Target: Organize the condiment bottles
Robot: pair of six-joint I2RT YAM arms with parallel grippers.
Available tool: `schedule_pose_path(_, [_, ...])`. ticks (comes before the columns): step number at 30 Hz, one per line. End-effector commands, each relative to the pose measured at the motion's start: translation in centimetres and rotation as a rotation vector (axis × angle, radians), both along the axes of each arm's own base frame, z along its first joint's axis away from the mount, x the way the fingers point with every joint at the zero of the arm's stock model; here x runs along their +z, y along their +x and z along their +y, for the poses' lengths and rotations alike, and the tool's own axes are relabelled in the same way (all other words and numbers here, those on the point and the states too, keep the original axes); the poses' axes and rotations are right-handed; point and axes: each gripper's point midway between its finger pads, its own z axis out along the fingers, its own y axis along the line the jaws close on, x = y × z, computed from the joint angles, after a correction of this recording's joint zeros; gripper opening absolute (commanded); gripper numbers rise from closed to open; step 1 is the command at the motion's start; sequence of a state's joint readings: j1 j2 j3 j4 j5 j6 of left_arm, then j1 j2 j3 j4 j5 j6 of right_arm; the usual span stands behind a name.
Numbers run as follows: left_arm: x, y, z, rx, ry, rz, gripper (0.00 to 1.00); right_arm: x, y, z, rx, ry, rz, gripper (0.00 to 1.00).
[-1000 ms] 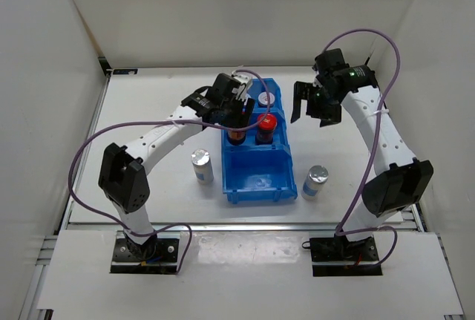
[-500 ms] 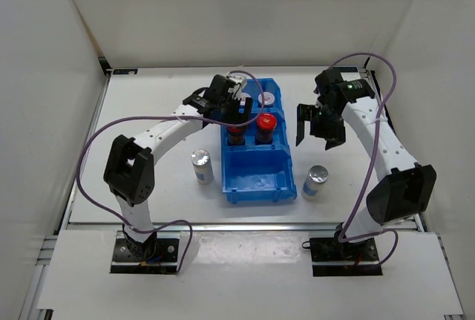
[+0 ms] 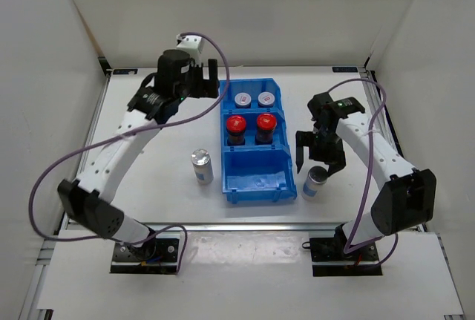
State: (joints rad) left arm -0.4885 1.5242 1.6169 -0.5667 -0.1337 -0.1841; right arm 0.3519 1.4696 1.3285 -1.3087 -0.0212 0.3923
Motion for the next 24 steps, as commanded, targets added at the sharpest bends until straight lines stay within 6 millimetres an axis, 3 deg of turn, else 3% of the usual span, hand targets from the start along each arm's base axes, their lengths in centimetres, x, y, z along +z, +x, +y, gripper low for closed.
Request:
schedule_pose_path(1, [0.3, -3.2, 2.7, 0.044, 0.058, 0.003, 1.00, -0.9, -1.6, -0.3, -0.049, -0.045, 0.057, 1.00])
schedule_pose_path(3, [-2.0, -4.5, 3.6, 0.059, 0.077, 0.052, 1.00, -1.4, -1.8, -0.5, -0.049, -0.067, 0.060, 1.00])
schedule_pose_path(5, [-2.2, -5.8, 4.2, 0.065, 0.066, 0.057, 1.00, -1.8, -1.8, -0.6, -0.059, -0.077, 0.058, 0.96])
schedule_pose_path(6, [-2.4, -6.4, 3.8, 0.050, 0.072, 0.059, 1.00, -1.8, -1.9, -0.5, -0.050, -0.078, 0.057, 0.89])
schedule_pose_path(9, [-3.2, -7.8, 3.0, 0.032, 0.101, 0.065, 1.00, -1.8, -1.7, -0.8, -0.059, -0.100, 0.048, 0.80])
schedule_pose_path(12, [-4.2, -9.0, 2.3, 0.014, 0.143, 0.078, 1.00, -1.8, -1.9, -0.9, -0.059, -0.112, 0.052, 0.54])
schedule_pose_path(13, [-4.1, -9.2, 2.0, 0.010, 0.148, 0.074, 1.00, -1.5, -1.8, -1.0, -0.069, -0.120, 0.044, 0.41])
schedule_pose_path(14, [-4.6, -9.4, 2.0, 0.015, 0.164, 0.077, 1.00, -1.2, -1.9, -0.8, -0.060, -0.122, 0.046, 0.35])
schedule_pose_path(17, [-4.9, -10.3, 2.0, 0.023, 0.199, 0.067, 1.00, 1.4, -1.2, -0.5, -0.019, -0.135, -0.017, 0.25])
schedule_pose_path(18, [-5.0, -10.6, 1.8, 0.020, 0.214, 0.065, 1.00, 3.3, 0.1, 0.2, -0.012, -0.119, -0.081, 0.21])
schedule_pose_path(20, [-4.4, -11.1, 2.4, 0.046, 0.210, 0.045, 1.00, 5.5, 0.5, 0.6, 0.025, -0.139, -0.137, 0.09])
schedule_pose_path(22, [-4.9, -11.3, 3.0, 0.068, 0.214, 0.047, 1.00, 8.1, 1.6, 2.3, 0.061, -0.101, -0.233, 0.03])
schedule_pose_path(24, [-5.3, -11.9, 3.4, 0.074, 0.205, 0.053, 1.00, 8.9, 2.1, 3.5, 0.088, -0.082, -0.261, 0.03])
